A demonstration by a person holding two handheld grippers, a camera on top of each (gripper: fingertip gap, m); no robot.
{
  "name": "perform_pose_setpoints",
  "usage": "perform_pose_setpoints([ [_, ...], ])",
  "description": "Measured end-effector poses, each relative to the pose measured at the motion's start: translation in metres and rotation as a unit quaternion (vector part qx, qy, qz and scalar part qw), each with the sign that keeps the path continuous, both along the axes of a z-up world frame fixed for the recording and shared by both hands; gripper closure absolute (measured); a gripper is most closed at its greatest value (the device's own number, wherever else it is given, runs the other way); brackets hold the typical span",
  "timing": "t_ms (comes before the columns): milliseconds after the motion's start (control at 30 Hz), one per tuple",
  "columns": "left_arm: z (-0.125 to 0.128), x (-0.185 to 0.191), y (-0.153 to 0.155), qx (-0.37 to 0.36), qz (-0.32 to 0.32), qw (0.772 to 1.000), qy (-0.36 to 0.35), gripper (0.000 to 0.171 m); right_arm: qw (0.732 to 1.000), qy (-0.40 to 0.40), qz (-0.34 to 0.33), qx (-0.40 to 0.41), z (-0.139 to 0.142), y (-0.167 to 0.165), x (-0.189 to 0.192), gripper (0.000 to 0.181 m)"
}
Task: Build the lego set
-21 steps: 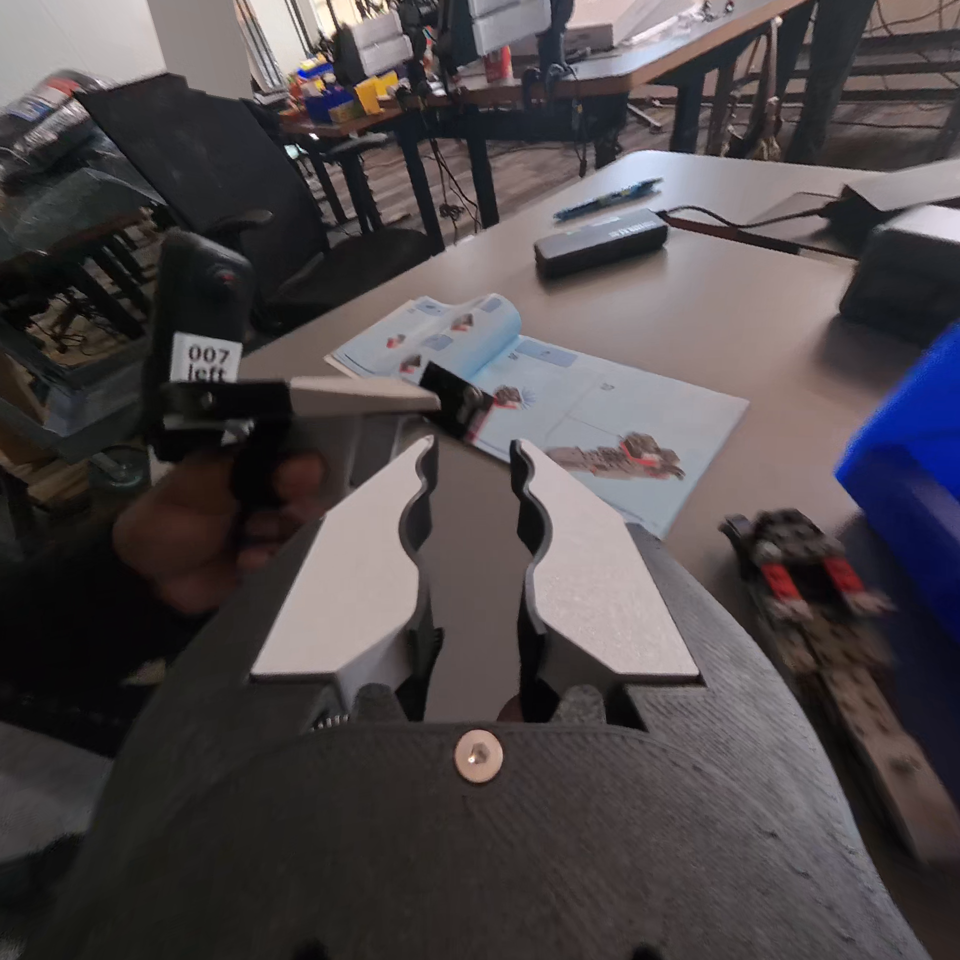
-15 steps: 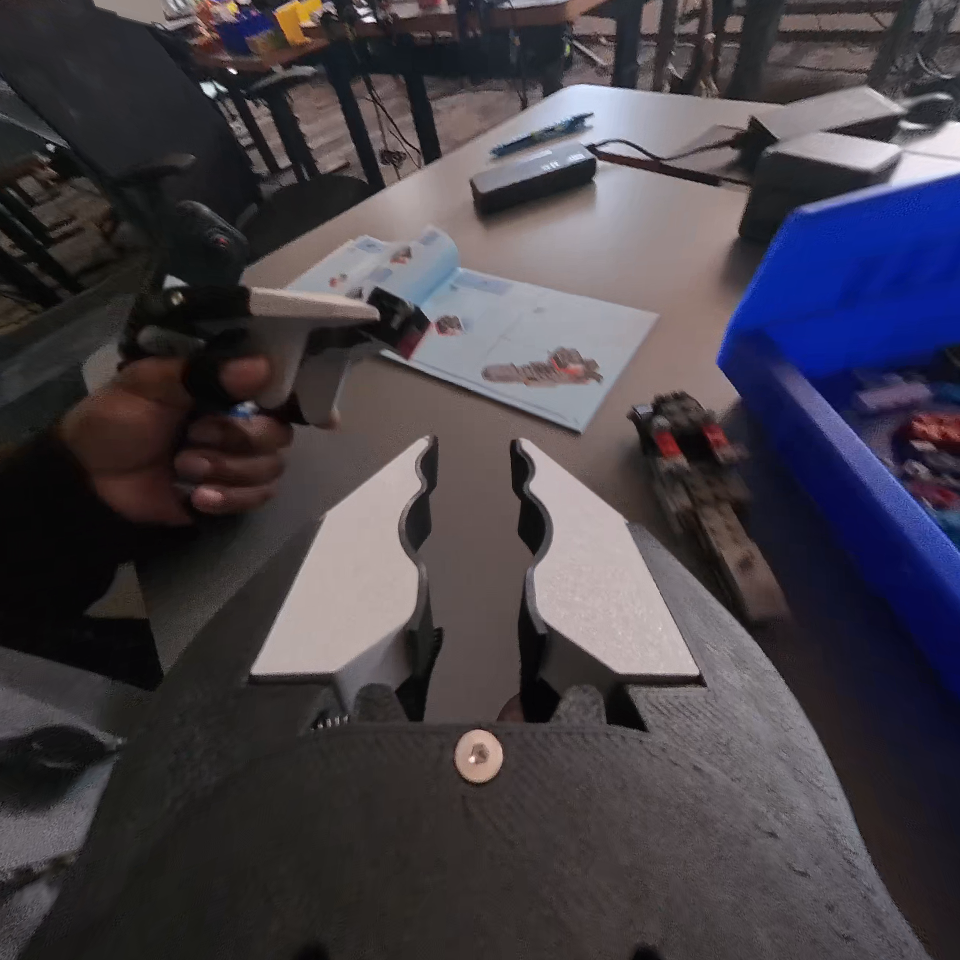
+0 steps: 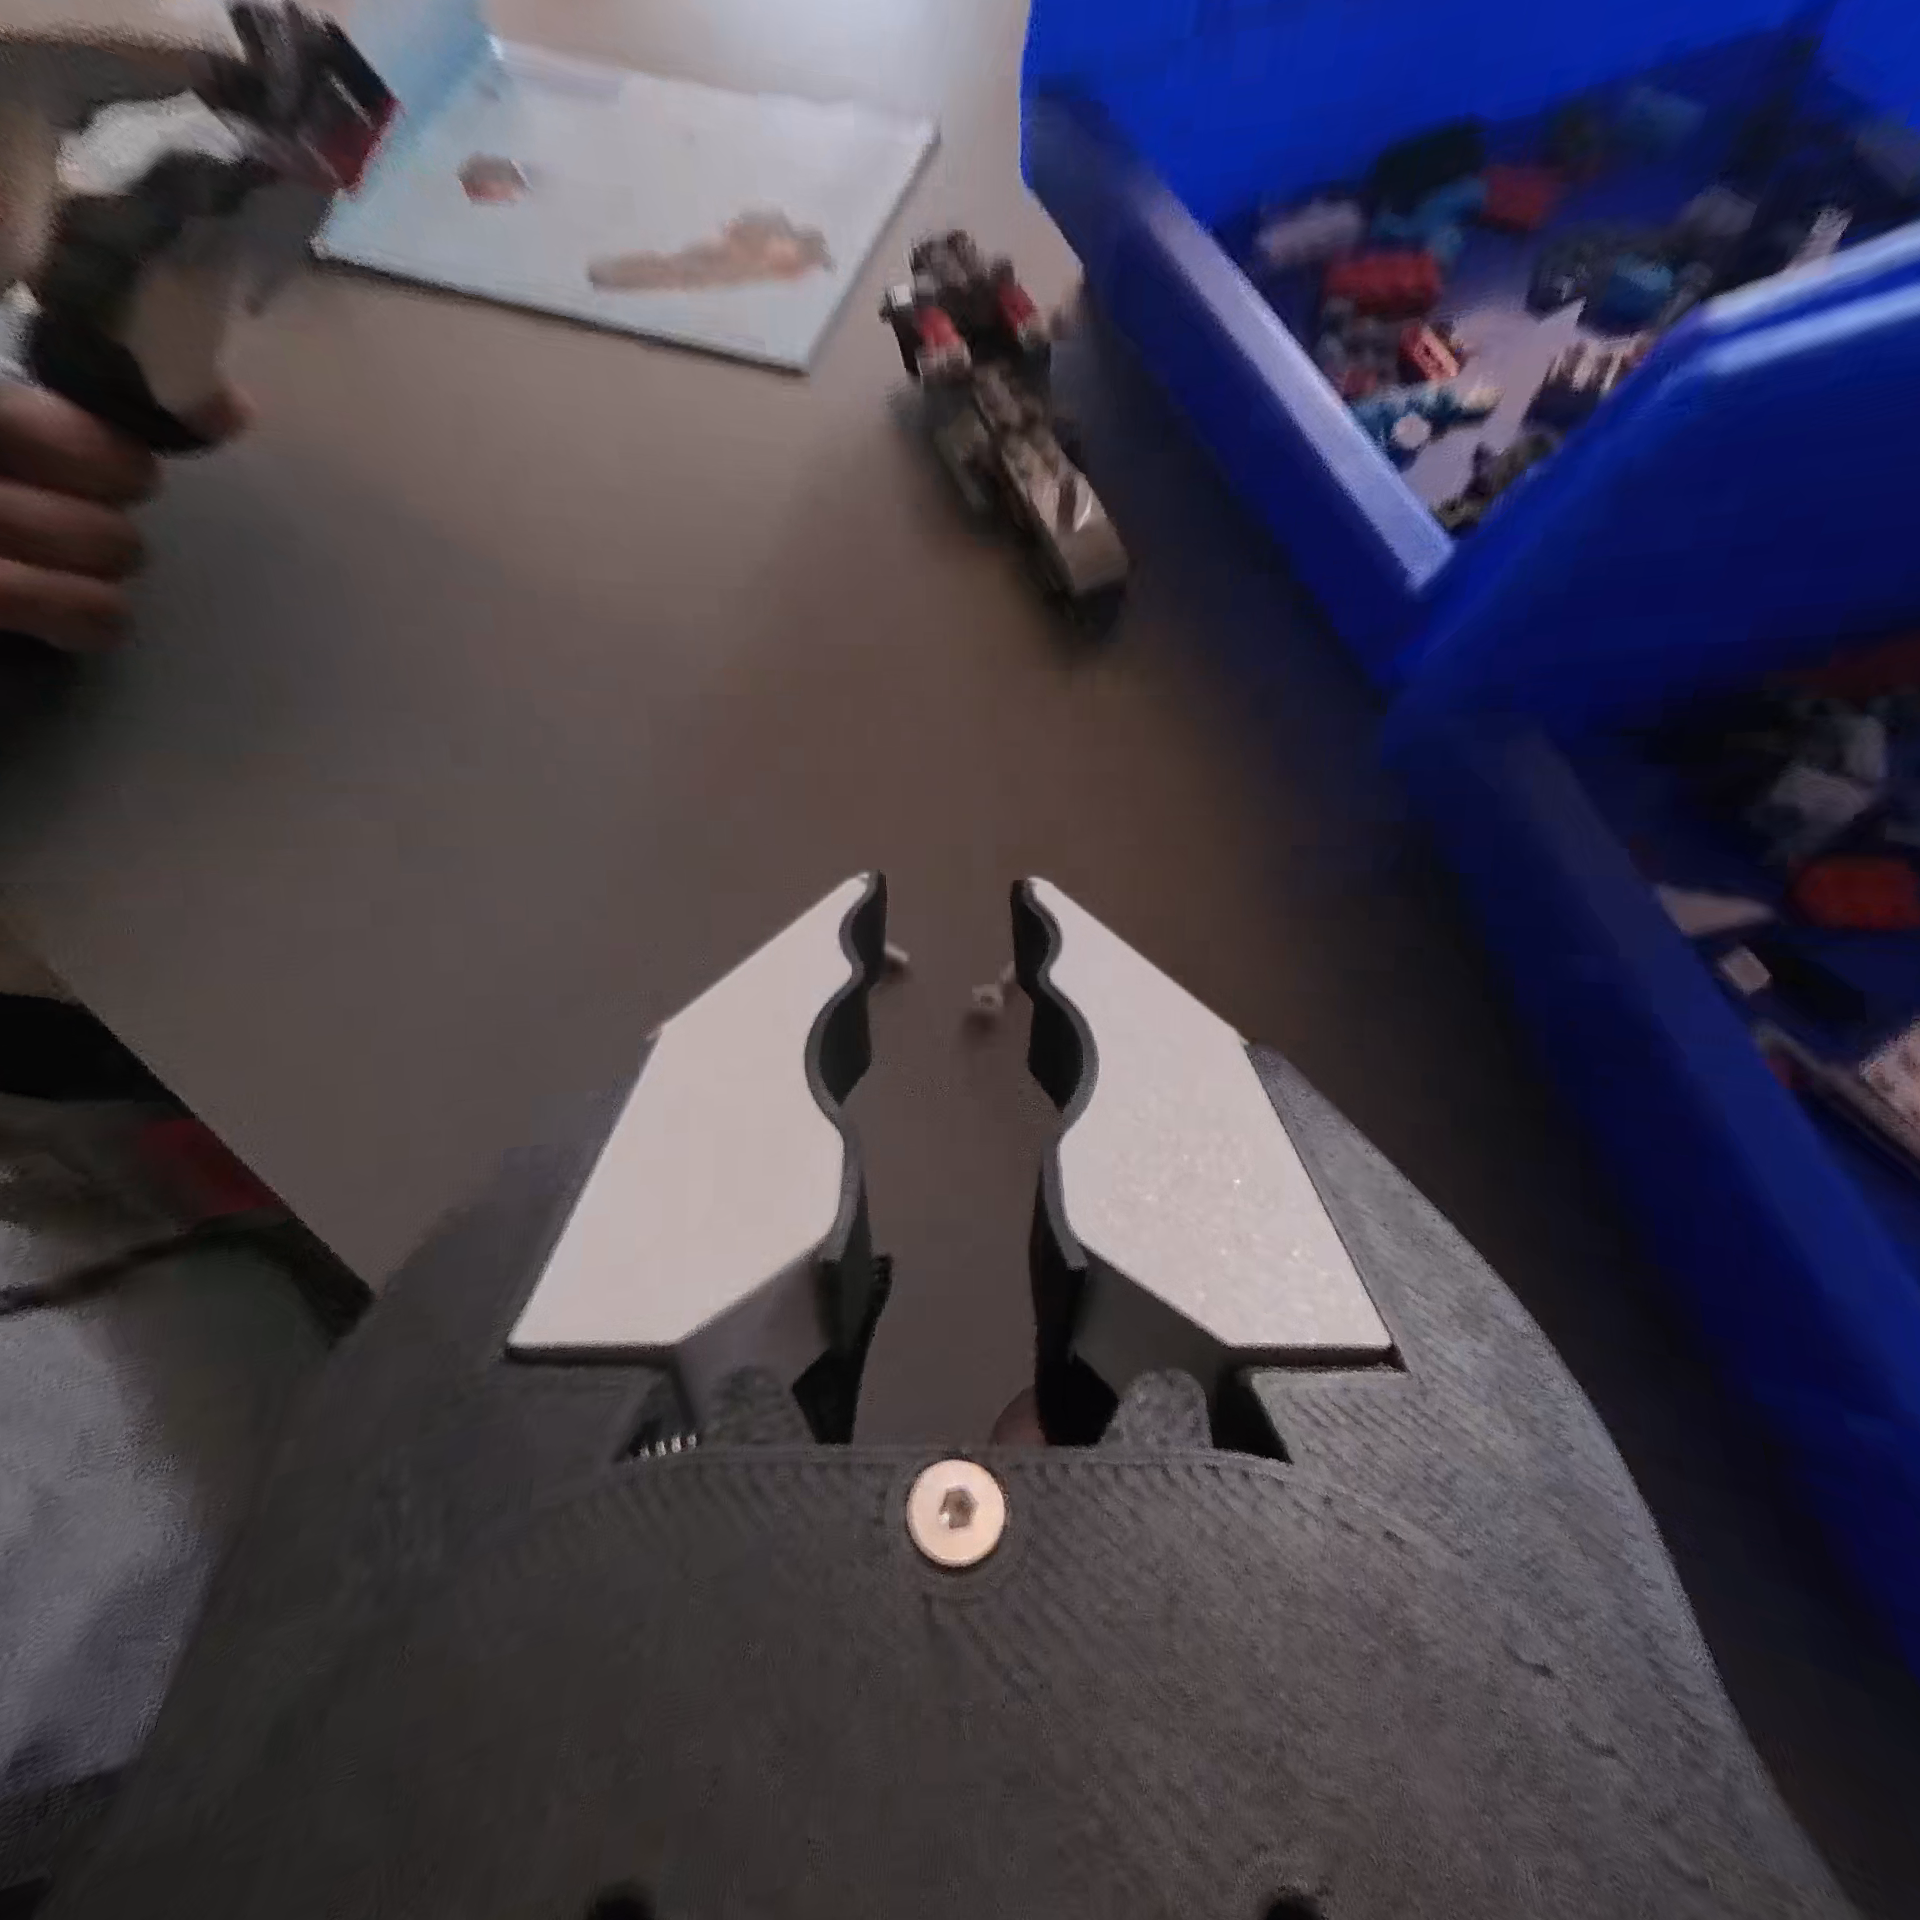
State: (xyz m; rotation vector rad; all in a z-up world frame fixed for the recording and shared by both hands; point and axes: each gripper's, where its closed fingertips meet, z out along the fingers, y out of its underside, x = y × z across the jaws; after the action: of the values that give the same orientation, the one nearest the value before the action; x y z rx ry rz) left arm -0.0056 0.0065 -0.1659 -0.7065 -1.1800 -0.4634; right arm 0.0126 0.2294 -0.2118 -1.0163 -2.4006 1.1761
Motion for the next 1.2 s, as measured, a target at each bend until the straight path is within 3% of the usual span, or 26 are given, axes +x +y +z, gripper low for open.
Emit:
perform_pose_setpoints([
  [333, -0.005, 0.002, 0.011, -0.037, -0.016, 0.999, 0.002, 0.155, 0.995, 0.004, 0.021, 0.093, -0.034, 0.019, 0.011, 0.157],
  [500, -0.004, 0.002, 0.011, -0.033, -0.018, 0.999, 0.005, 0.155, 0.995, 0.0, -0.026, 0.095, -0.032, 0.055, 0.007, 0.155],
  [600, -0.004, 0.002, 0.011, -0.03, -0.02, 0.999, 0.004, 0.155, 0.996, -0.022, -0.033, 0.077, -0.043, 0.056, 0.009, 0.156],
  [800, -0.004, 0.001, 0.01, -0.028, -0.017, 0.999, 0.003, 0.155, 0.998, -0.009, -0.018, 0.063, -0.044, 0.023, 0.003, 0.176],
  [1200, -0.003, 0.002, 0.008, -0.021, -0.016, 1.0, 0.006, 0.155, 0.997, 0.005, 0.05, 0.061, -0.044, -0.06, 0.004, 0.177],
])
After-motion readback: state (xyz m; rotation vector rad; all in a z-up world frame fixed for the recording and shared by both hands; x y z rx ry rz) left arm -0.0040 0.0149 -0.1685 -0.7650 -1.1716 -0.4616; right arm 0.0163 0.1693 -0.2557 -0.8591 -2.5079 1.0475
